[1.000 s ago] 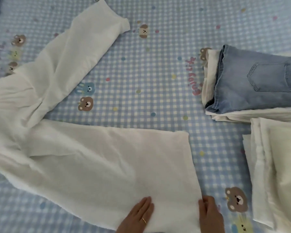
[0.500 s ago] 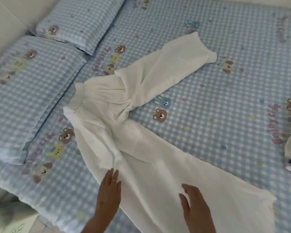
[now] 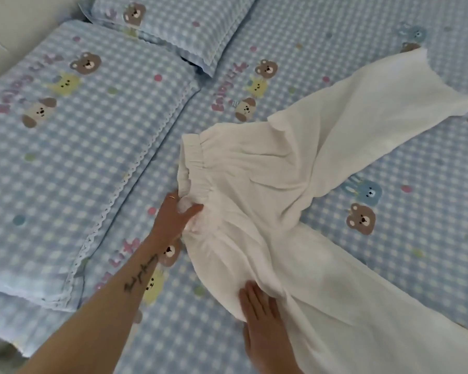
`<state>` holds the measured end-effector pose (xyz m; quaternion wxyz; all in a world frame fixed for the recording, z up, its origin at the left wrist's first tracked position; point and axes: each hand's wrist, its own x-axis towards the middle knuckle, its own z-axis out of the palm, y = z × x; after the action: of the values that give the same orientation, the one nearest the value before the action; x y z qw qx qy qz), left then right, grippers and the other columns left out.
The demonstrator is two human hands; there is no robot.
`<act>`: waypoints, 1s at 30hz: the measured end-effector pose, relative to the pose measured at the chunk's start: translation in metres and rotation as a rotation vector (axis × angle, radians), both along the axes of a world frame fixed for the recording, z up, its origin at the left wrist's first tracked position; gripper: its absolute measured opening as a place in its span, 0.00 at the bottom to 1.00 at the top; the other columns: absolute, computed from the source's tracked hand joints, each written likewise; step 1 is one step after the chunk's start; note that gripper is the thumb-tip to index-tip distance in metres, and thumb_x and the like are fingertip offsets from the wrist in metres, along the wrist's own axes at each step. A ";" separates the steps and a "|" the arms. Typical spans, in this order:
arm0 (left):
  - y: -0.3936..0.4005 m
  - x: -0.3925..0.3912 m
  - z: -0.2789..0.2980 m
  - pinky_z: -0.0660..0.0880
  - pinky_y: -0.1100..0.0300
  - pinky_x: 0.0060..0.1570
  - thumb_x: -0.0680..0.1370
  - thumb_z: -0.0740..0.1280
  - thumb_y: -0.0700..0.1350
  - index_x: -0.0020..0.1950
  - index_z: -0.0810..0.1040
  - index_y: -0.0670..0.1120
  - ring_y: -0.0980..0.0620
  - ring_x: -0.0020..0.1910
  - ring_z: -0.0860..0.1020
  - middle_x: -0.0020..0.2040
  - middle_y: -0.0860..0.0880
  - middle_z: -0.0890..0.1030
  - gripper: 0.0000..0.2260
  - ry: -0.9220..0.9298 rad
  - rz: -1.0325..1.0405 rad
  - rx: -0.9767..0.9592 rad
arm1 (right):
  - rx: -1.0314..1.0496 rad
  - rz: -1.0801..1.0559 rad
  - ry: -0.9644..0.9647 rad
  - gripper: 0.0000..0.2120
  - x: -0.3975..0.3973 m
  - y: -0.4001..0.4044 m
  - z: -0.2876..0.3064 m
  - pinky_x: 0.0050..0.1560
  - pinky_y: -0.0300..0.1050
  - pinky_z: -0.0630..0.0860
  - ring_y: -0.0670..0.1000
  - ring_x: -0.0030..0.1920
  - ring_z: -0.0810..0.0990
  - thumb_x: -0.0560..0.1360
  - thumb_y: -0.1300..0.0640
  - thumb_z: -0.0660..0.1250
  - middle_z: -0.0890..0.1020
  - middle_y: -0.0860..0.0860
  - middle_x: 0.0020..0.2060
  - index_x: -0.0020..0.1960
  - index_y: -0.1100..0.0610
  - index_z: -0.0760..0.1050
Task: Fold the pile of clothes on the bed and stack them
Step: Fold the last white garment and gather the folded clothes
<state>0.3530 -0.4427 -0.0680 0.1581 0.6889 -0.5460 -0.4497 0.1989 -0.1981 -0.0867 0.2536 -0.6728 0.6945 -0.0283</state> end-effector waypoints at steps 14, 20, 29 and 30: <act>0.084 0.138 0.023 0.65 0.56 0.34 0.78 0.62 0.53 0.42 0.65 0.50 0.52 0.32 0.71 0.30 0.58 0.69 0.10 -0.547 -0.081 -0.055 | 0.040 0.259 -0.039 0.20 0.060 0.025 0.030 0.40 0.28 0.75 0.32 0.49 0.80 0.79 0.64 0.36 0.80 0.50 0.57 0.69 0.56 0.52; 0.081 0.130 0.019 0.75 0.48 0.42 0.77 0.66 0.43 0.54 0.74 0.41 0.39 0.47 0.78 0.47 0.41 0.79 0.08 -0.666 -0.056 0.039 | -0.077 -0.002 -0.229 0.27 -0.037 -0.069 0.058 0.65 0.32 0.63 0.45 0.65 0.74 0.77 0.52 0.64 0.73 0.49 0.67 0.72 0.40 0.58; -0.103 0.010 -0.006 0.52 0.53 0.74 0.78 0.63 0.52 0.77 0.52 0.43 0.46 0.76 0.54 0.76 0.43 0.56 0.32 -0.668 -0.486 -0.187 | -0.040 -0.012 0.273 0.26 -0.188 -0.322 0.038 0.70 0.46 0.62 0.55 0.73 0.62 0.81 0.54 0.54 0.56 0.57 0.76 0.76 0.59 0.52; -0.120 0.007 -0.014 0.55 0.54 0.73 0.77 0.64 0.53 0.76 0.53 0.44 0.46 0.75 0.57 0.75 0.43 0.59 0.33 -0.692 -0.519 -0.140 | -0.034 0.028 0.305 0.27 -0.193 -0.341 0.033 0.71 0.45 0.60 0.55 0.74 0.61 0.81 0.55 0.55 0.55 0.57 0.76 0.77 0.59 0.50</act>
<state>0.3597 -0.5625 -0.0822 -0.1060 0.6267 -0.7509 -0.1793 0.0062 -0.5392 -0.0542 0.1342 -0.6830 0.7149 0.0659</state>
